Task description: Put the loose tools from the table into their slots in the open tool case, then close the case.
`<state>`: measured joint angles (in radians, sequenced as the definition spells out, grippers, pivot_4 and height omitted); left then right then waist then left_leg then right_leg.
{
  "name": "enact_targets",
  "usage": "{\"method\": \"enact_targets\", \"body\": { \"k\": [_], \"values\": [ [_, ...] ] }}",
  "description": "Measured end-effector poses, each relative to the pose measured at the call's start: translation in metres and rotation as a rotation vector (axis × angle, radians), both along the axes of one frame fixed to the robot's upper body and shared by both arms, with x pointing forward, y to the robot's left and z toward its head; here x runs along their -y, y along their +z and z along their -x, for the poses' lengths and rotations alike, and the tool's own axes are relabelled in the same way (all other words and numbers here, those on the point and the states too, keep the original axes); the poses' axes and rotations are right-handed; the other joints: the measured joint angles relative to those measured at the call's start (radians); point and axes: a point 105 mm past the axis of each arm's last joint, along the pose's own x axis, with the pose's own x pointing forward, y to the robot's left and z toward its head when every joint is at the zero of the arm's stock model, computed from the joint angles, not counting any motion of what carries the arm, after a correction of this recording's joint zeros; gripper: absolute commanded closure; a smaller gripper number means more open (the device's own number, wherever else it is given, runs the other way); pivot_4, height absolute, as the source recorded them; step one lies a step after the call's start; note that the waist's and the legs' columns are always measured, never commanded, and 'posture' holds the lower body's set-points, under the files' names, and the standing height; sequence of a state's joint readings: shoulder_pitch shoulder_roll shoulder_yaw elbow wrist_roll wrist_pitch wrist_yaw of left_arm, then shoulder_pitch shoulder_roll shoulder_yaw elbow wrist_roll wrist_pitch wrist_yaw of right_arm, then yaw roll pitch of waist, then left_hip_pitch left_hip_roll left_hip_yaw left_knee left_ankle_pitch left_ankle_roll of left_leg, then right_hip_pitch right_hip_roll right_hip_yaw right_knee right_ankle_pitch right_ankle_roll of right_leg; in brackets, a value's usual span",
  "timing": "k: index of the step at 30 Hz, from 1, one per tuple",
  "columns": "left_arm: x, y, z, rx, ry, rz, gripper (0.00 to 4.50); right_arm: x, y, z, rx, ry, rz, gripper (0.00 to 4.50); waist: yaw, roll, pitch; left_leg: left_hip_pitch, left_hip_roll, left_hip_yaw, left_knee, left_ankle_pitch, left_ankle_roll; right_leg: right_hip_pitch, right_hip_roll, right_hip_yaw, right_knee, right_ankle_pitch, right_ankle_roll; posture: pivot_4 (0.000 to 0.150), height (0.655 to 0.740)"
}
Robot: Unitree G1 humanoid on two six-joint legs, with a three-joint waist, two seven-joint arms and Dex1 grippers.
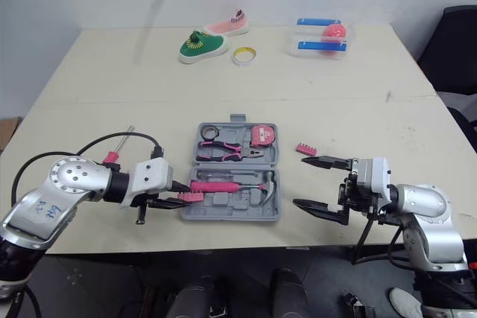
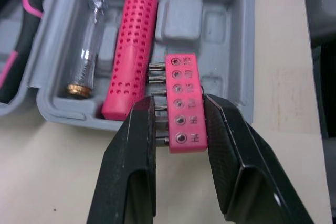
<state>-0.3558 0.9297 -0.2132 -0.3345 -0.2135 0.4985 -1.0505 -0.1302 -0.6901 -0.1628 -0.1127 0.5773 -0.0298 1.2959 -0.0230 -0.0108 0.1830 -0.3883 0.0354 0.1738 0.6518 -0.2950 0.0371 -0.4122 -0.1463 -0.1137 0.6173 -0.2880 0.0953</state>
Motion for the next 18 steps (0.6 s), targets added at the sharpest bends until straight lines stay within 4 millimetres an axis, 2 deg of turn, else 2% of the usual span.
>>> {"method": "enact_targets", "body": {
  "k": [7,18],
  "values": [
    [0.010,0.001,-0.016,0.051,-0.032,-0.028,3.83,-0.001,-0.001,-0.002,-0.002,-0.018,-0.011,0.00,0.001,-0.001,0.000,0.000,0.000,0.000,0.003,0.000,0.001,0.000,0.000,-0.001,0.002,0.000,0.000,0.150,0.7400],
    [0.017,-0.007,-0.011,0.019,-0.103,-0.063,3.83,-0.001,-0.007,0.002,-0.011,-0.025,-0.025,0.00,0.002,-0.001,0.000,0.000,0.000,-0.001,0.005,0.000,0.002,0.001,0.000,-0.002,0.003,0.000,0.000,0.150,0.7400]
  ]
}}
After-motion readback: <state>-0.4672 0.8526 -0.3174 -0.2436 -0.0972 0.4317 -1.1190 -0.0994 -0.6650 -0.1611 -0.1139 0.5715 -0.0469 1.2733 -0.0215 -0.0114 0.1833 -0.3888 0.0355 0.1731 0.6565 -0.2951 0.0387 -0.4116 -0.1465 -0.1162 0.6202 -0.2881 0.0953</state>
